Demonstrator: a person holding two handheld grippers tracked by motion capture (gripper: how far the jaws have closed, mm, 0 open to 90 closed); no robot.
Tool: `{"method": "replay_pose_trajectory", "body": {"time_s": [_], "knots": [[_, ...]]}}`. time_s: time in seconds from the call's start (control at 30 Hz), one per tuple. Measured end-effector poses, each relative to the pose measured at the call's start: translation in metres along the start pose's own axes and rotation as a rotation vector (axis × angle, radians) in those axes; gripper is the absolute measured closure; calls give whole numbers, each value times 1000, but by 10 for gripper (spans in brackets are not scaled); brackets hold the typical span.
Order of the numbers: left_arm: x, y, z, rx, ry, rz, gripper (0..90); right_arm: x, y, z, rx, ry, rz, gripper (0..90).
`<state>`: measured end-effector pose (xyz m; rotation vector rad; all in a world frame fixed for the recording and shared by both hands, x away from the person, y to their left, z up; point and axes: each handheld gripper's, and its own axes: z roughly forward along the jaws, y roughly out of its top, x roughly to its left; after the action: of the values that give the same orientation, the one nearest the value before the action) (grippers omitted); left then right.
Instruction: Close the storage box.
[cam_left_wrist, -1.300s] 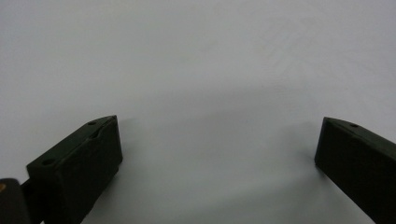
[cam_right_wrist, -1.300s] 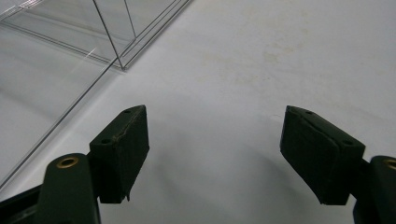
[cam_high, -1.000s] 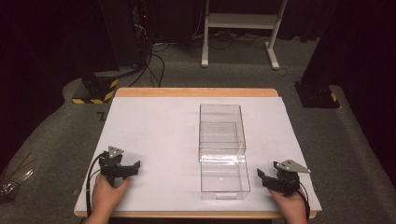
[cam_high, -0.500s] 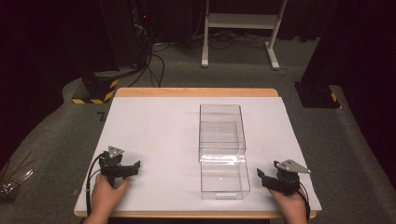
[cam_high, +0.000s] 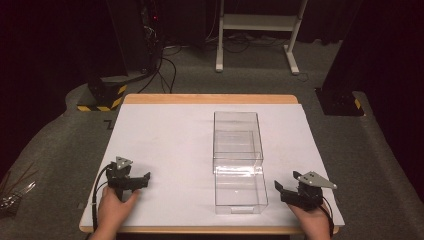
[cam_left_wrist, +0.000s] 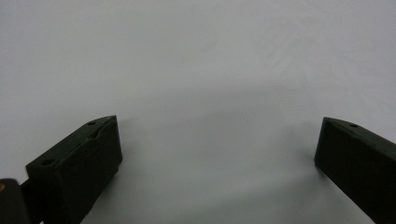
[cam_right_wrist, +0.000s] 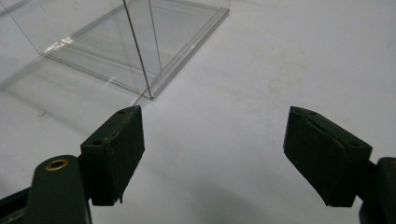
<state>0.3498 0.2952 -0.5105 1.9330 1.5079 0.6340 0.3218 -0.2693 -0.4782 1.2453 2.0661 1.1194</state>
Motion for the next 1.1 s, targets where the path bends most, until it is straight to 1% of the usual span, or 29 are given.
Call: {"method": "replay_pose_trajectory", "body": {"time_s": [0.1,0.43,0.73,1.0,1.1], "knots": [[0,0,0,0,0,0,8,4,4,-5,-21,6,-6,206],[0,0,0,0,0,0,8,17,14,-18,-65,24,-23,205],[0,0,0,0,0,0,8,24,18,-29,-100,44,-27,206],[0,0,0,0,0,0,8,29,20,-37,-114,59,-31,206],[0,0,0,0,0,0,8,33,21,-41,-128,79,-36,204]]}}
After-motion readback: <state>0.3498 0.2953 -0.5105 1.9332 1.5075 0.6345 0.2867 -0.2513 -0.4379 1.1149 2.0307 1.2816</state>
